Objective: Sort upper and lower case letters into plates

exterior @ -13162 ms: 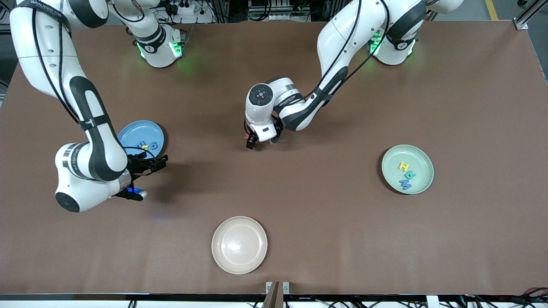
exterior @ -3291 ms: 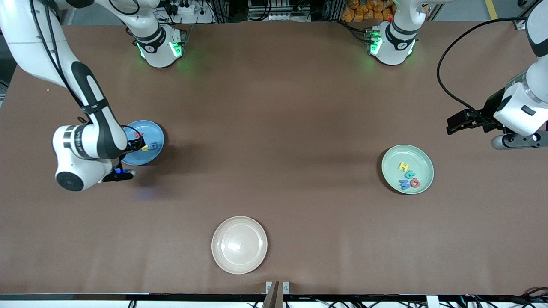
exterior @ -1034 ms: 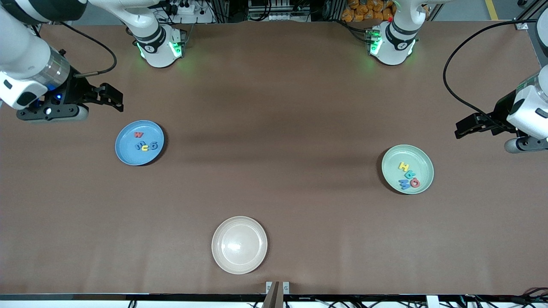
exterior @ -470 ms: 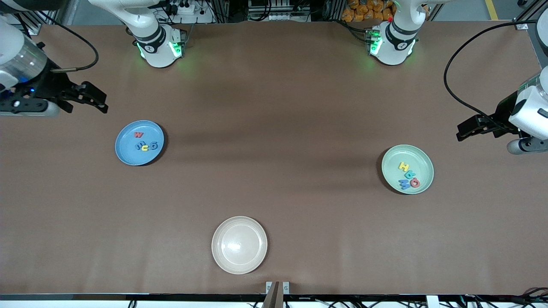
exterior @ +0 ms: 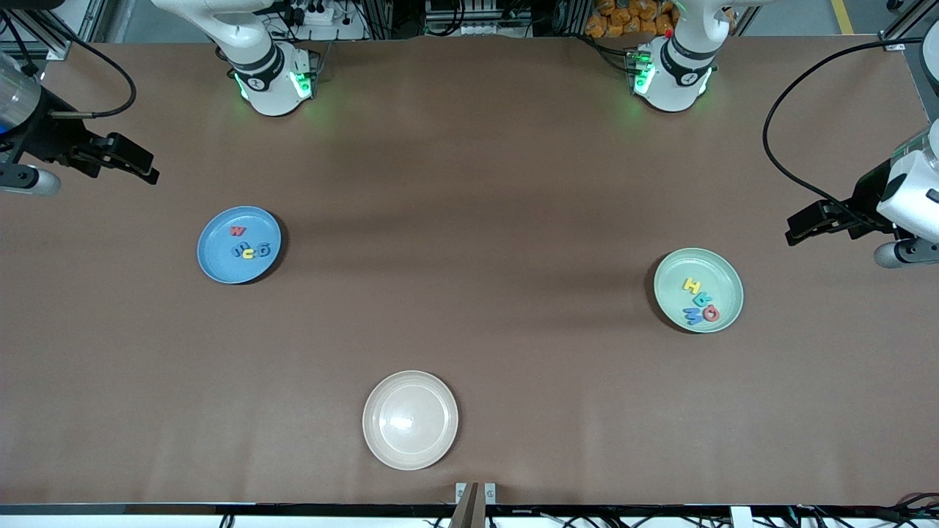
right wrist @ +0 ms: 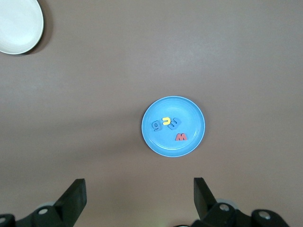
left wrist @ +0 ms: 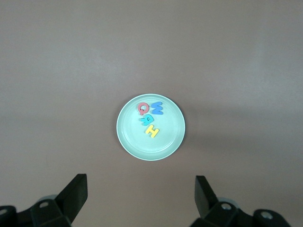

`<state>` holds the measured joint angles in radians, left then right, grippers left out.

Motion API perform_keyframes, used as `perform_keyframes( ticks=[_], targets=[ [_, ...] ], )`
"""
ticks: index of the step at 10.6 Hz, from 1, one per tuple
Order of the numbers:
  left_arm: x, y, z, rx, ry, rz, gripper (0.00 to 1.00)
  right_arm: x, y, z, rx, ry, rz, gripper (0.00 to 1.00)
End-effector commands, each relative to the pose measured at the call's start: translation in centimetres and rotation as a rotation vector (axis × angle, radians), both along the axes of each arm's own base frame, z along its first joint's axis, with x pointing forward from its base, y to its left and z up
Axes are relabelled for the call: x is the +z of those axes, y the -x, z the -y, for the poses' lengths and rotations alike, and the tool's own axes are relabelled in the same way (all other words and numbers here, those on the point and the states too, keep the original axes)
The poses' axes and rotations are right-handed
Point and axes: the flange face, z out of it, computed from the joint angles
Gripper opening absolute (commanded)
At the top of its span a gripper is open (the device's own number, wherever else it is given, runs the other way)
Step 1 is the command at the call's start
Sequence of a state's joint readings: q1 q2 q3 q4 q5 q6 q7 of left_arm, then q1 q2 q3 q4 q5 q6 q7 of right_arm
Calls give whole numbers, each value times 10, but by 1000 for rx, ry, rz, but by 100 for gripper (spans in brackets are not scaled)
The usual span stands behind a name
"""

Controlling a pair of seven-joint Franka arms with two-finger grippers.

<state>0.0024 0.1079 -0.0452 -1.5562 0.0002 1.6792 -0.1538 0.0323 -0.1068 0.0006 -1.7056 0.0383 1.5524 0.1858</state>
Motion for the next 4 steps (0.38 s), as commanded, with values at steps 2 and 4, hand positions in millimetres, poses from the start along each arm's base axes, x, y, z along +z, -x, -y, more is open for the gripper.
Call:
perform_keyframes(
  ticks=[2, 4],
  targets=[
    [3, -1, -5, -24, -19, 12, 100, 17, -13, 4, -30, -19, 25, 100],
    [3, -1, -6, -22, -20, 12, 100, 17, -13, 3, -30, -18, 25, 100]
  ],
)
